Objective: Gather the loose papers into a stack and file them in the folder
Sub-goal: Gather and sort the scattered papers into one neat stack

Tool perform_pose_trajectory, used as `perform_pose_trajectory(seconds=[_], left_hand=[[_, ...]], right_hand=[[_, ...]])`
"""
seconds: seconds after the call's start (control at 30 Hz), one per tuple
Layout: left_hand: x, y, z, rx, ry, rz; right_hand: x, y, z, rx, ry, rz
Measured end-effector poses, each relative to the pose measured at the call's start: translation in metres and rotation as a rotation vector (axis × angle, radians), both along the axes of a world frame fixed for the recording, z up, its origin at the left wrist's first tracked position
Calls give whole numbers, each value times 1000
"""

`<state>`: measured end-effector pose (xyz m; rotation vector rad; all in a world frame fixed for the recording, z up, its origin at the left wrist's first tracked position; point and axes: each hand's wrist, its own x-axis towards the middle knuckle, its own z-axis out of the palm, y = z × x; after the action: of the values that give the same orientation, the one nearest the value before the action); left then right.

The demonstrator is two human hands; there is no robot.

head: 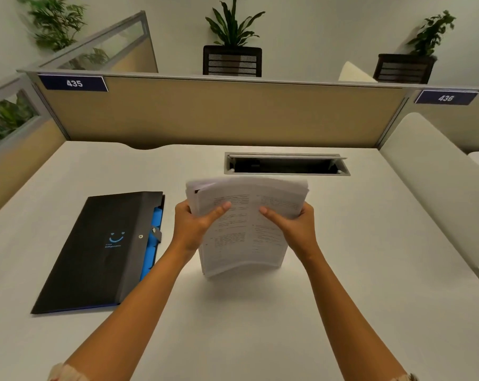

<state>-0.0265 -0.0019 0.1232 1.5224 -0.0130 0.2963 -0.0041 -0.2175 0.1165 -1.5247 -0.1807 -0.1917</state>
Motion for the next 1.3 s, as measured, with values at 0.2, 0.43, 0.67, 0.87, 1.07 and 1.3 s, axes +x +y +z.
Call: perform_pose_trajectory(seconds=[0.2, 0.43, 0.67, 0.87, 1.07, 1.3], left_hand=[[4, -10, 6, 5, 15, 76], [10, -14, 17, 8, -89, 153], [15, -22, 24, -10, -94, 228], [17, -18, 20, -14, -73, 190], [15, -11, 11, 23, -62, 92], [9, -10, -6, 21, 105, 64]], right_hand=[[-1, 3, 4, 2, 17, -25], [-3, 9, 23, 53, -108, -169], [-1, 18, 36, 37, -130, -290], [-3, 18, 36, 32, -133, -261], [-2, 4, 15, 14, -43, -62], [-7, 1, -13, -4, 90, 7]])
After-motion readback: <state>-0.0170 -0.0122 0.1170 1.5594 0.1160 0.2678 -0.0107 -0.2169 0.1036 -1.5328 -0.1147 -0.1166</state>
